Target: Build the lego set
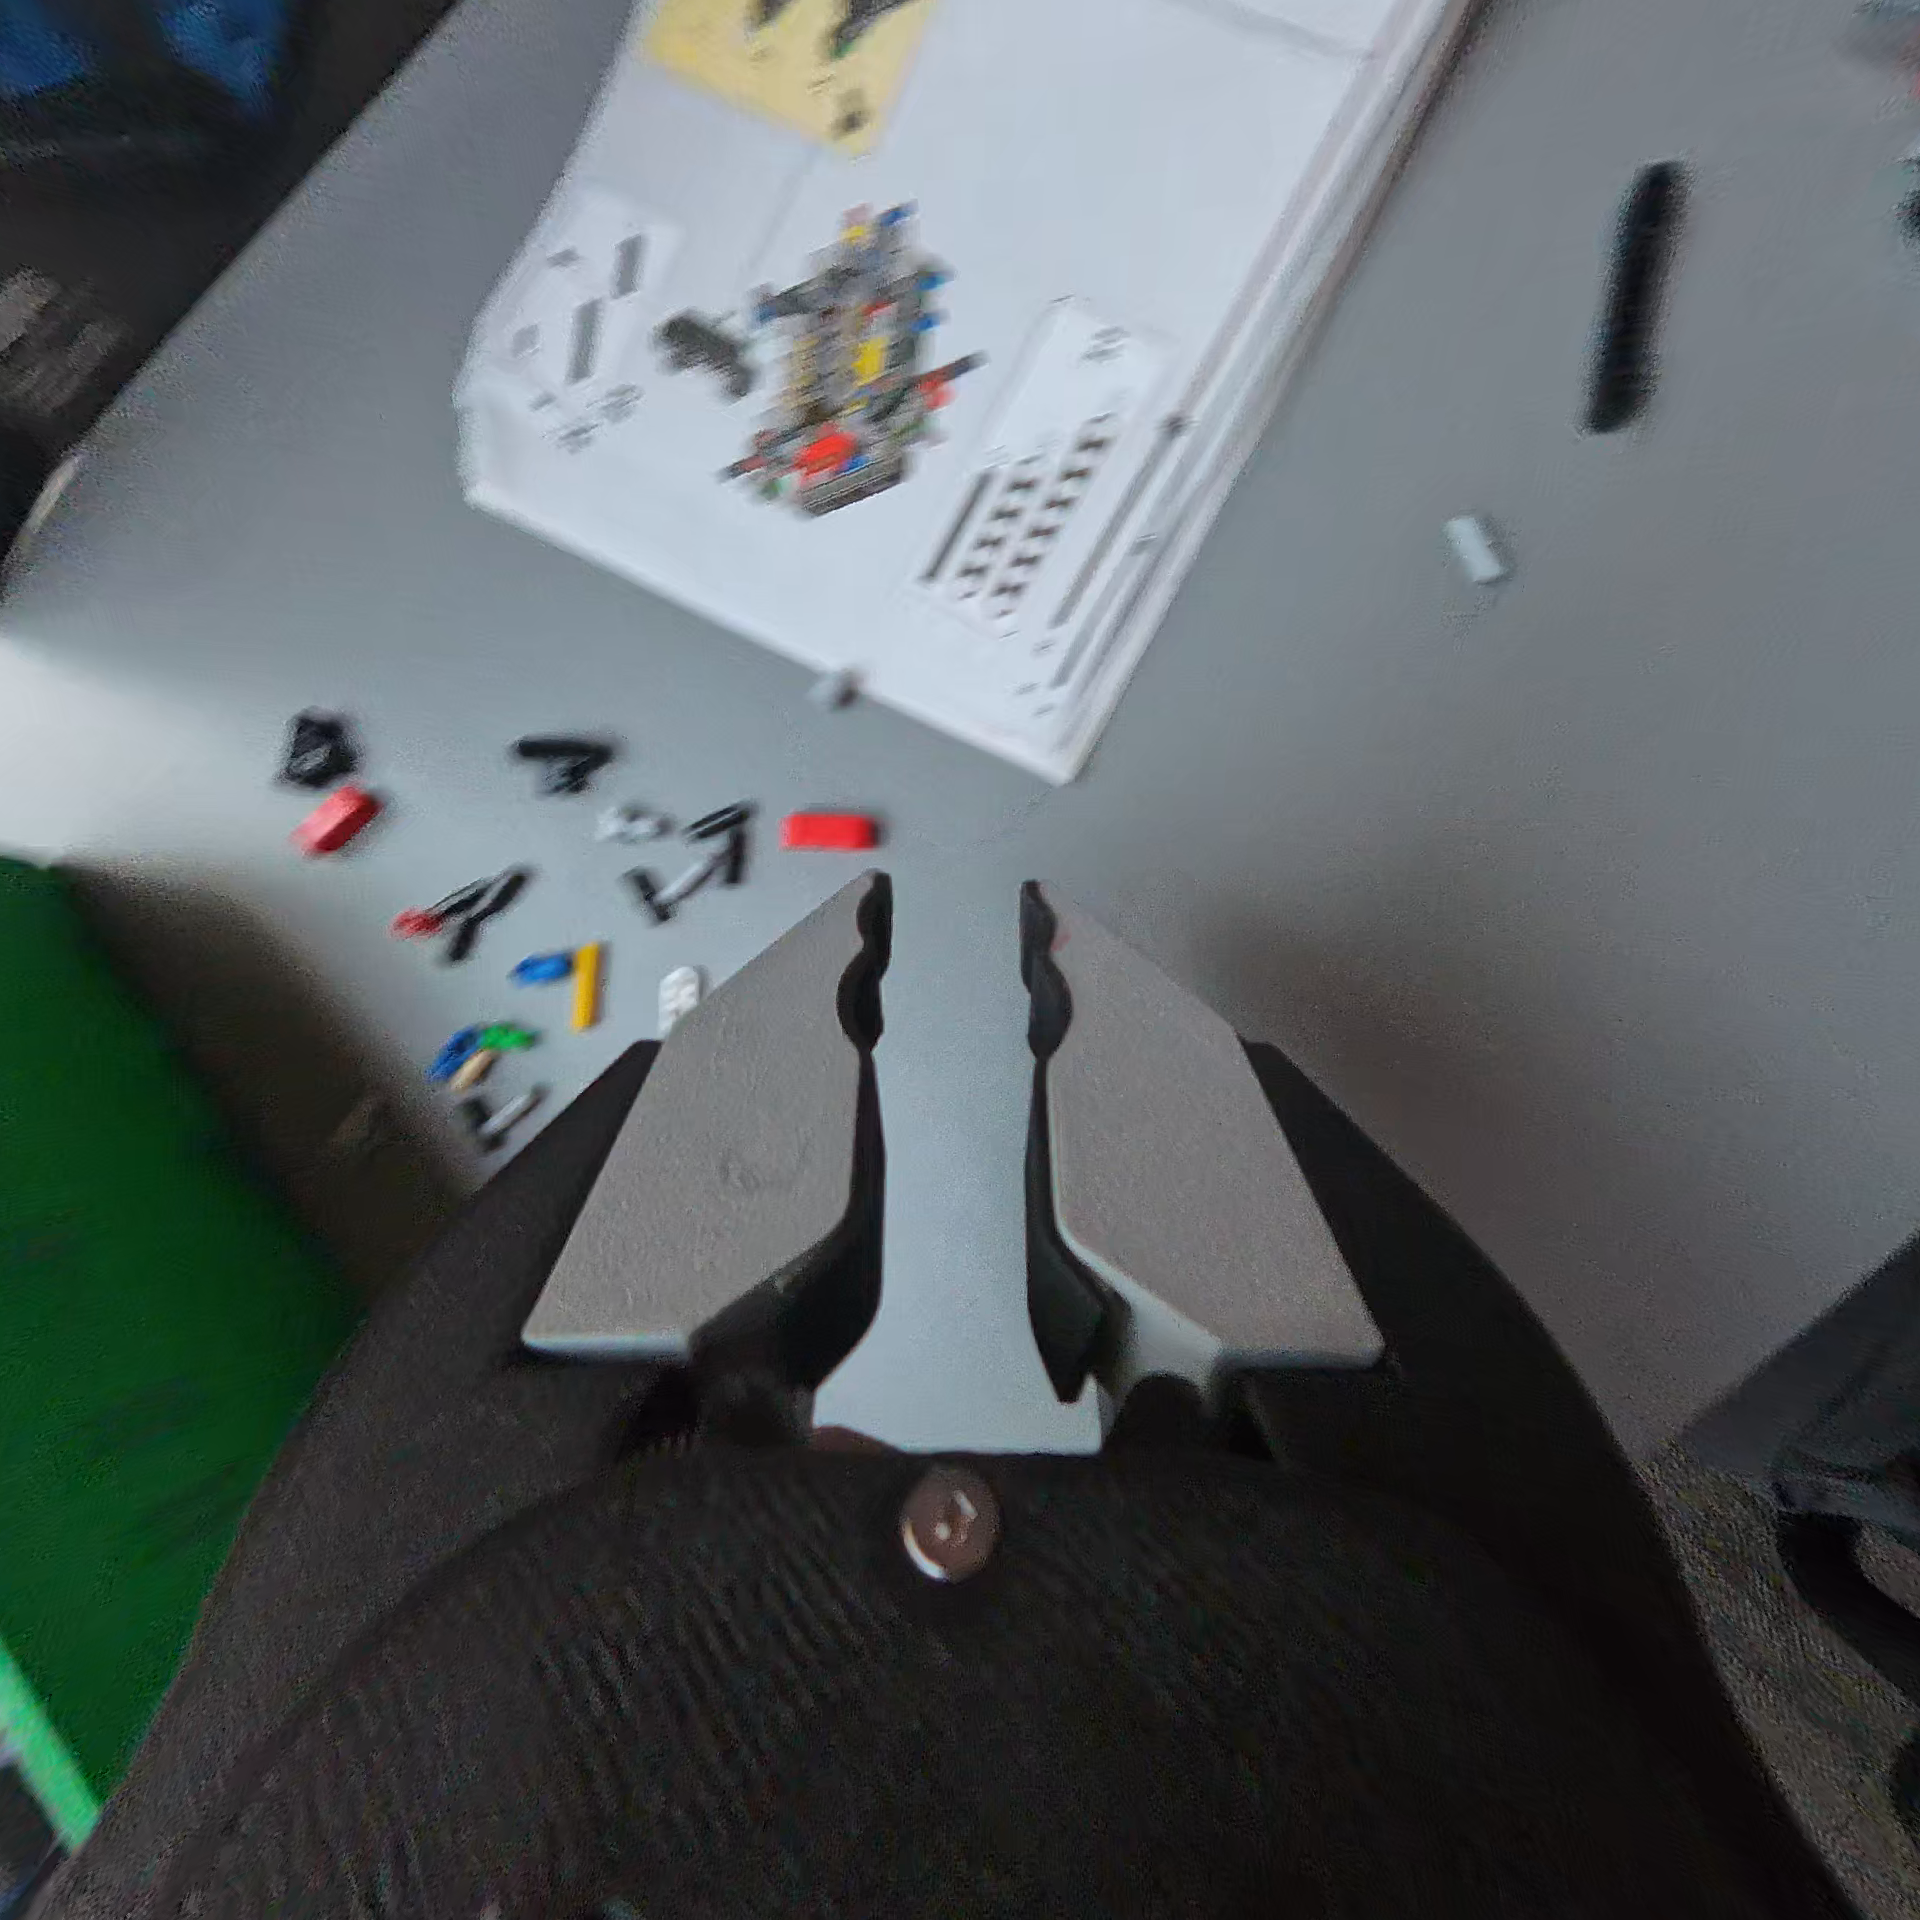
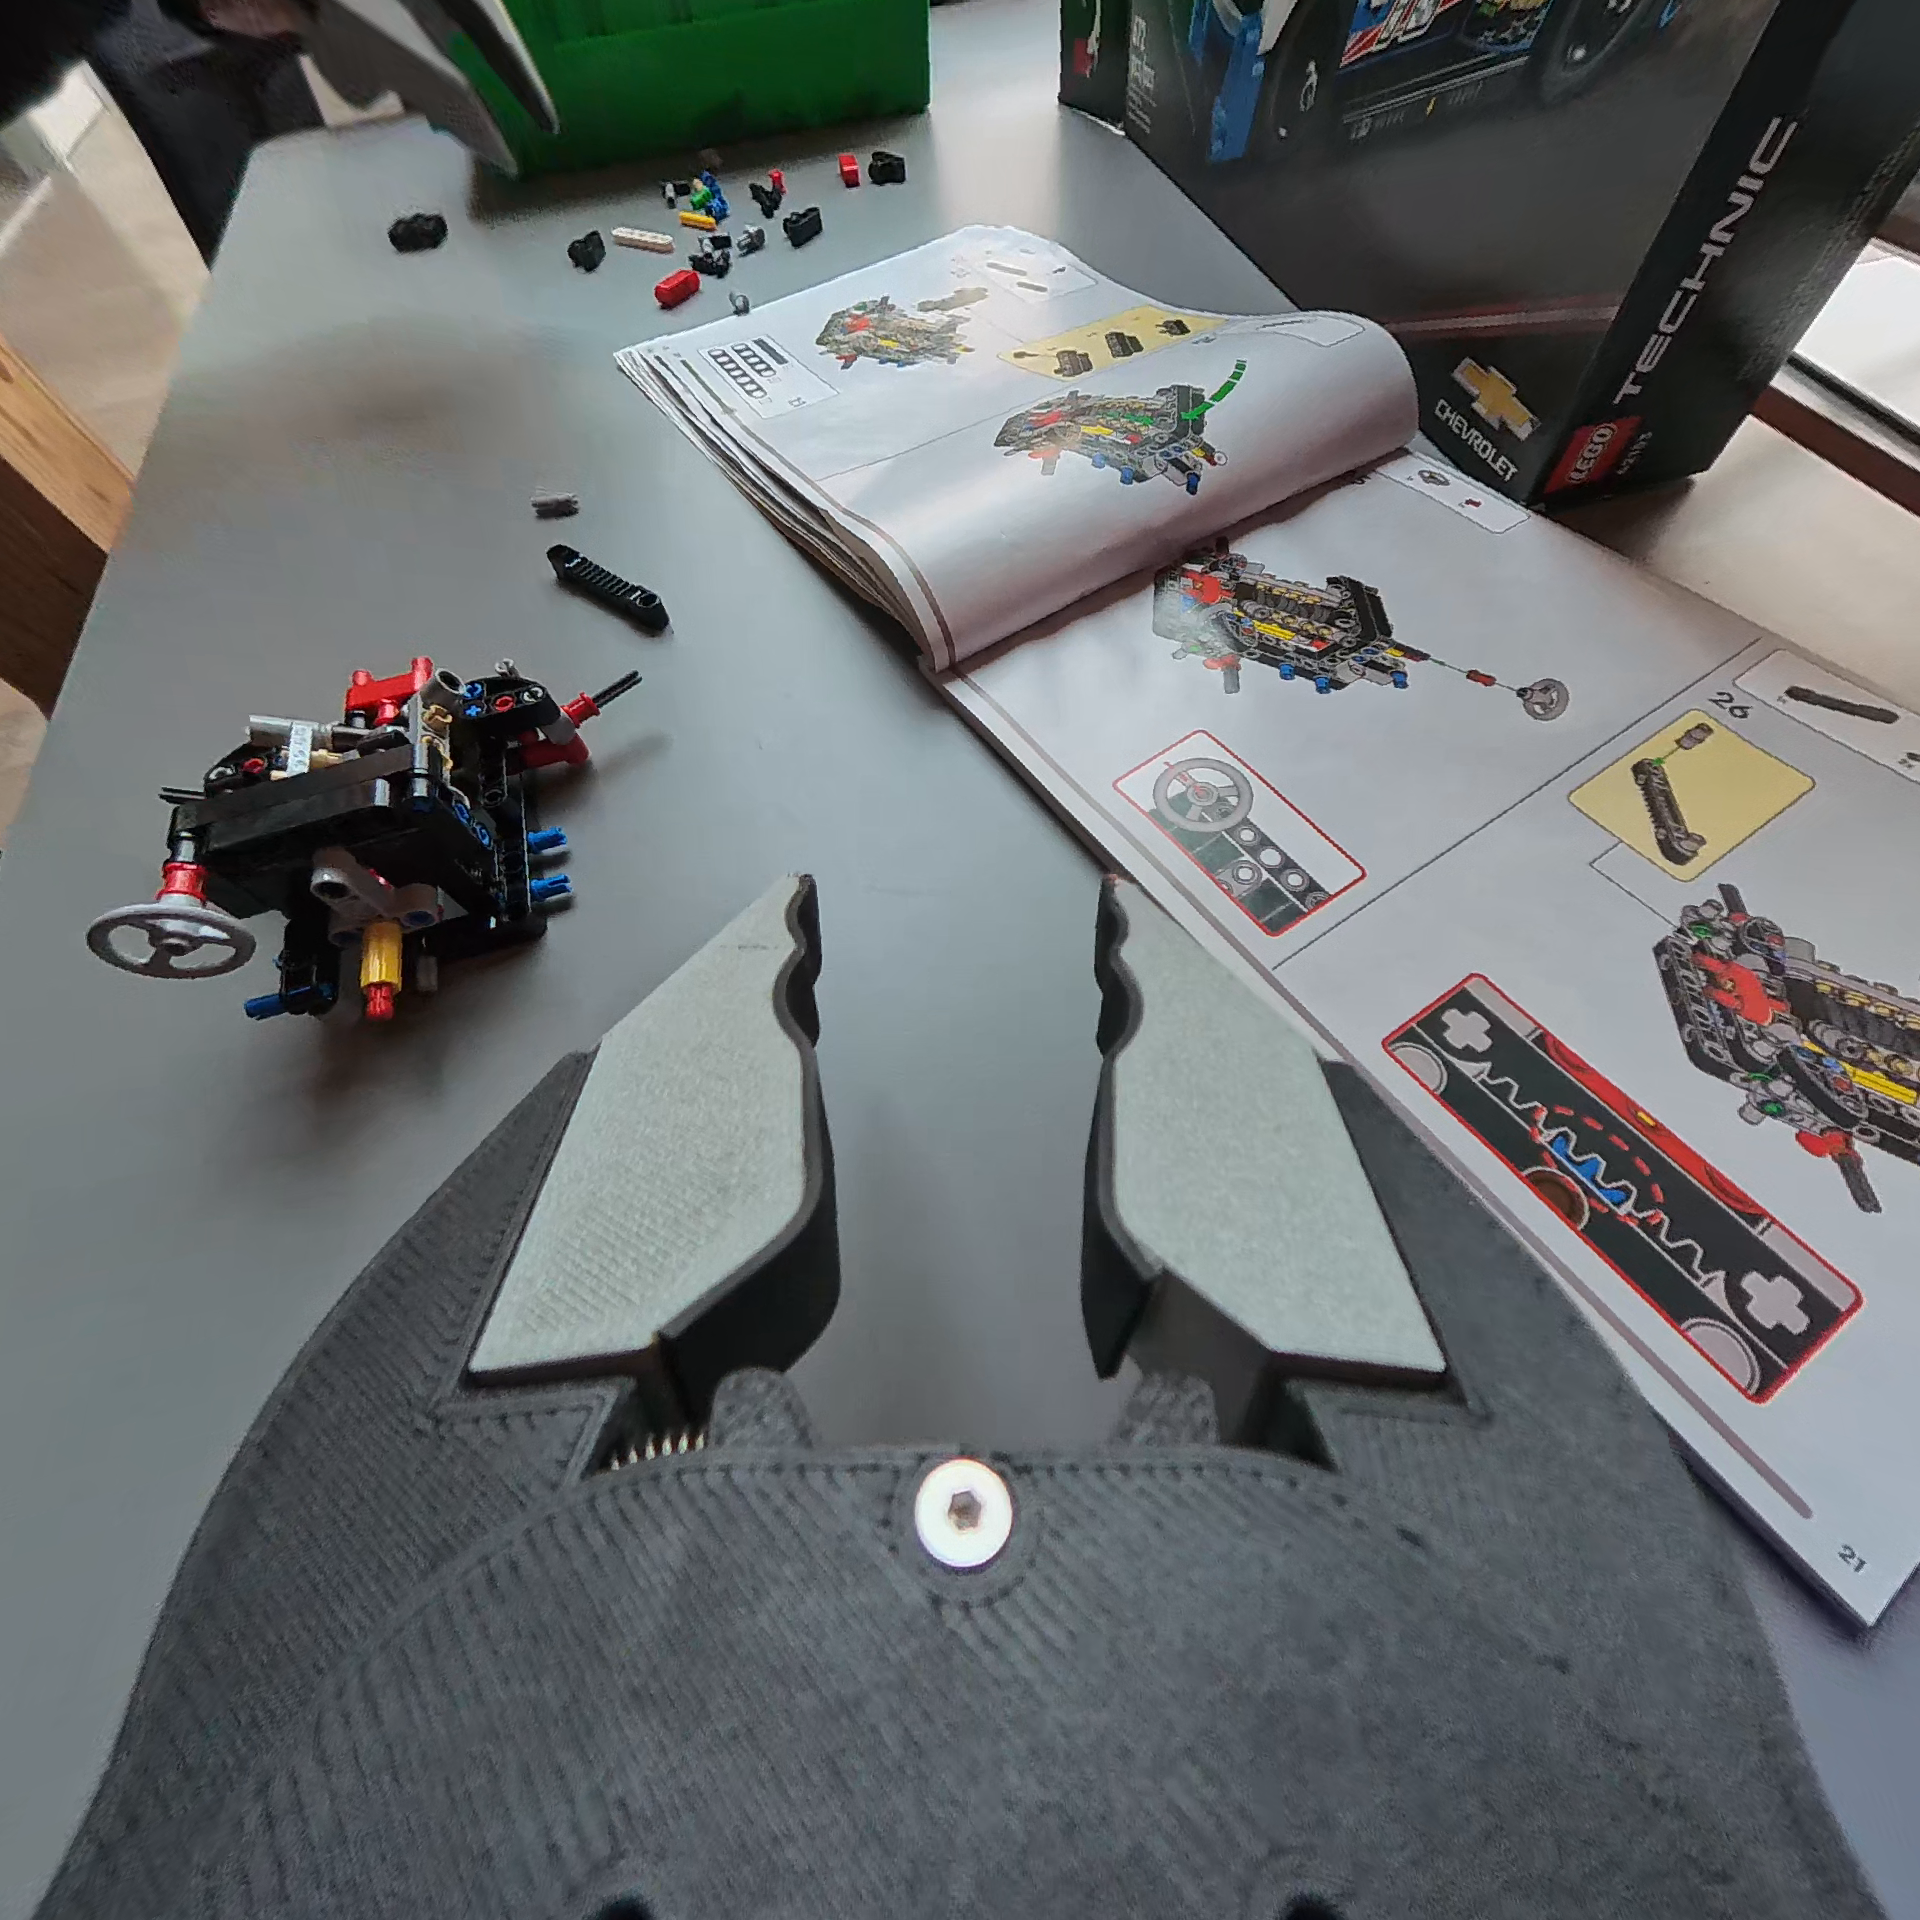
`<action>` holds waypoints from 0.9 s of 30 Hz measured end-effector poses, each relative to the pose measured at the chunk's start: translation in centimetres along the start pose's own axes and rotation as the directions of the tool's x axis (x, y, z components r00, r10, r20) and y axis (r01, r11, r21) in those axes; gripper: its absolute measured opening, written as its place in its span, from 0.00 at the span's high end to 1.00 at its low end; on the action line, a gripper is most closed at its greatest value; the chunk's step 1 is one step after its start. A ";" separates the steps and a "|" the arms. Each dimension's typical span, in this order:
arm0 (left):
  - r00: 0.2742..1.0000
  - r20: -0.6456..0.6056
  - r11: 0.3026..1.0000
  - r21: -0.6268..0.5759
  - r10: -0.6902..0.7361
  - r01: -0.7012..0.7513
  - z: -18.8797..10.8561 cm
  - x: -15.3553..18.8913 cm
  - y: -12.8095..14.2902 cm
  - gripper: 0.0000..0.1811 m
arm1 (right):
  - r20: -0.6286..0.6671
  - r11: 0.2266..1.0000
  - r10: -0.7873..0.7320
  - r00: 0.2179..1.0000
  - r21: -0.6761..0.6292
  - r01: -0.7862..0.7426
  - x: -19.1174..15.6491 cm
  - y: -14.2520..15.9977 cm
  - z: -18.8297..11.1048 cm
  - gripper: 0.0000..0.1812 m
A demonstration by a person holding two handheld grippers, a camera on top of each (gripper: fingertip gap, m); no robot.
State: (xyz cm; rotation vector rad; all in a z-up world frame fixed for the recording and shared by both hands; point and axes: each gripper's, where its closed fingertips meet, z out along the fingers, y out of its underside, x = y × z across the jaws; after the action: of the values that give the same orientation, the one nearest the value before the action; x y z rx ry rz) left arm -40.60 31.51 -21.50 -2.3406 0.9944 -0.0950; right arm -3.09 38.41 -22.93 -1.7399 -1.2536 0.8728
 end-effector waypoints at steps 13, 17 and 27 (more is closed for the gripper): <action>0.994 0.055 0.922 -0.371 -0.097 0.110 1.3 -12.3 6.1 0.93 | 0.000 1.000 0.023 1.000 0.011 -0.023 0.2 -0.1 -0.1 0.72; 1.000 0.004 0.899 -0.438 -0.012 0.013 1.6 -11.8 7.2 0.95 | 0.018 0.999 0.037 0.999 0.015 -0.037 0.2 -0.2 -0.2 0.72; 0.988 -0.059 0.823 -0.547 0.143 -0.151 2.7 -12.0 8.8 0.94 | 0.019 0.999 0.035 0.999 0.023 -0.035 0.2 -0.3 -0.3 0.73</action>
State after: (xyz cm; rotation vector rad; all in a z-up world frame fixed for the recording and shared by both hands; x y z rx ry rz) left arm -54.11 36.15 -26.65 -2.7617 1.3481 0.2751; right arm -2.92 38.54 -22.59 -1.7438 -1.2234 0.9219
